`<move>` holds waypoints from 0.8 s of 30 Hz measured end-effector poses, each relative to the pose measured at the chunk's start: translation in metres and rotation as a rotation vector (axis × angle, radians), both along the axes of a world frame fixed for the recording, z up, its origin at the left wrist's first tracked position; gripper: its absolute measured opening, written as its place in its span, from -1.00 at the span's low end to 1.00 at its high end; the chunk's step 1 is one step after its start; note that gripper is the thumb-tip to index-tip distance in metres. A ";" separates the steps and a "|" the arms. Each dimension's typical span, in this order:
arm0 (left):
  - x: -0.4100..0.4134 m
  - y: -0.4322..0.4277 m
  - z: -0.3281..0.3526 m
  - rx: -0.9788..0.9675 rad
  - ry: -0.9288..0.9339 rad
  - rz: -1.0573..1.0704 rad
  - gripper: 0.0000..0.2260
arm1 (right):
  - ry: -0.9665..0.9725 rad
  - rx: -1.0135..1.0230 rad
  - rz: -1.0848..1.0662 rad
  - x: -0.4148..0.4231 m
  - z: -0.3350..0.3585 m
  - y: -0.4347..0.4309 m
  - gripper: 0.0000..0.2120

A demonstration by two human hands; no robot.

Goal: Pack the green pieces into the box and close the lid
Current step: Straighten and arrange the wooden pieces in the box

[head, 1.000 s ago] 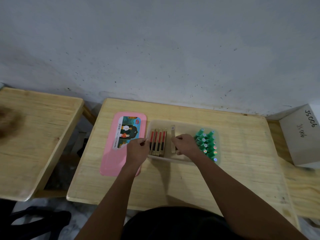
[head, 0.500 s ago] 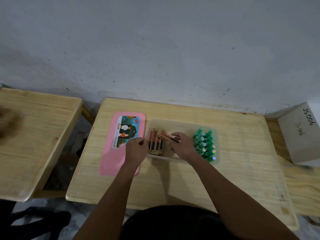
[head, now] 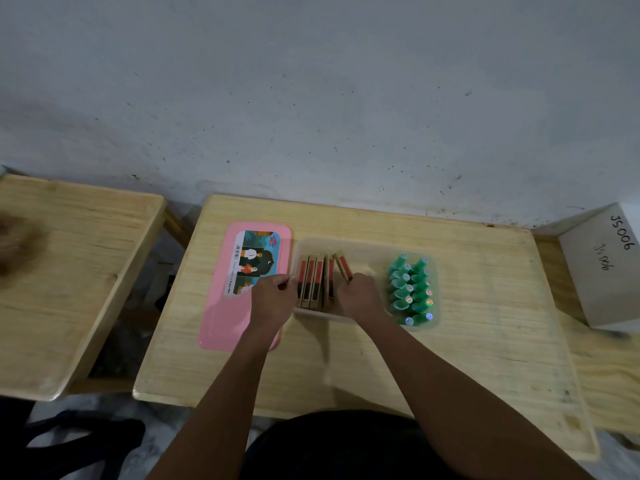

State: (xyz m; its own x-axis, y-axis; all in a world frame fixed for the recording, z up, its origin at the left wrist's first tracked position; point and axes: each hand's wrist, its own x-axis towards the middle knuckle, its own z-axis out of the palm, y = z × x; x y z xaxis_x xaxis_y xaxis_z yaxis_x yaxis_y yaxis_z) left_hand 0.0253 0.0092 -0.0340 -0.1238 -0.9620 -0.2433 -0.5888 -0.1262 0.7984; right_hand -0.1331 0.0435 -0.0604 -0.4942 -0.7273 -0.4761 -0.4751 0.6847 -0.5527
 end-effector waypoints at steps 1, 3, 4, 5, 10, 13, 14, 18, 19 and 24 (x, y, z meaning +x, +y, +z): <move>0.000 0.000 0.000 0.008 0.006 0.007 -0.75 | 0.006 0.011 -0.005 0.002 0.000 -0.002 -0.50; 0.000 0.001 0.000 0.024 0.016 0.021 -0.76 | 0.027 0.027 0.006 0.003 0.000 -0.003 -0.45; 0.000 0.001 0.000 0.024 0.019 0.023 -0.76 | 0.023 0.033 0.020 0.002 0.001 -0.004 -0.46; 0.000 0.001 0.000 0.021 0.021 0.023 -0.76 | 0.013 0.035 0.042 0.001 0.003 -0.003 -0.49; 0.000 0.001 0.000 0.027 0.025 0.023 -0.77 | -0.044 0.008 0.056 -0.006 0.007 0.005 -0.66; 0.000 0.002 0.001 0.025 0.026 0.024 -0.77 | -0.031 0.000 0.023 -0.011 0.006 0.005 -0.67; 0.000 0.002 0.001 0.021 0.026 0.018 -0.77 | -0.014 0.006 0.051 -0.012 0.006 0.004 -0.65; 0.000 0.002 0.001 0.030 0.016 0.006 -0.78 | -0.033 0.026 0.154 -0.008 0.008 -0.004 -0.63; 0.000 0.001 0.001 0.030 0.012 0.003 -0.78 | -0.040 0.033 0.165 -0.007 0.007 -0.006 -0.65; 0.000 0.002 0.003 0.020 0.011 -0.002 -0.76 | -0.031 0.027 0.228 -0.009 0.008 -0.003 -0.70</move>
State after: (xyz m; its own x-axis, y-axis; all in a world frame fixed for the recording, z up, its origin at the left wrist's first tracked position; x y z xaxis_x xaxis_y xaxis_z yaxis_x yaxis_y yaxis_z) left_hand 0.0252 0.0113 -0.0313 -0.1287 -0.9568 -0.2608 -0.5806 -0.1405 0.8020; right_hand -0.1422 0.0400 -0.0519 -0.3035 -0.8050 -0.5098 -0.6020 0.5767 -0.5523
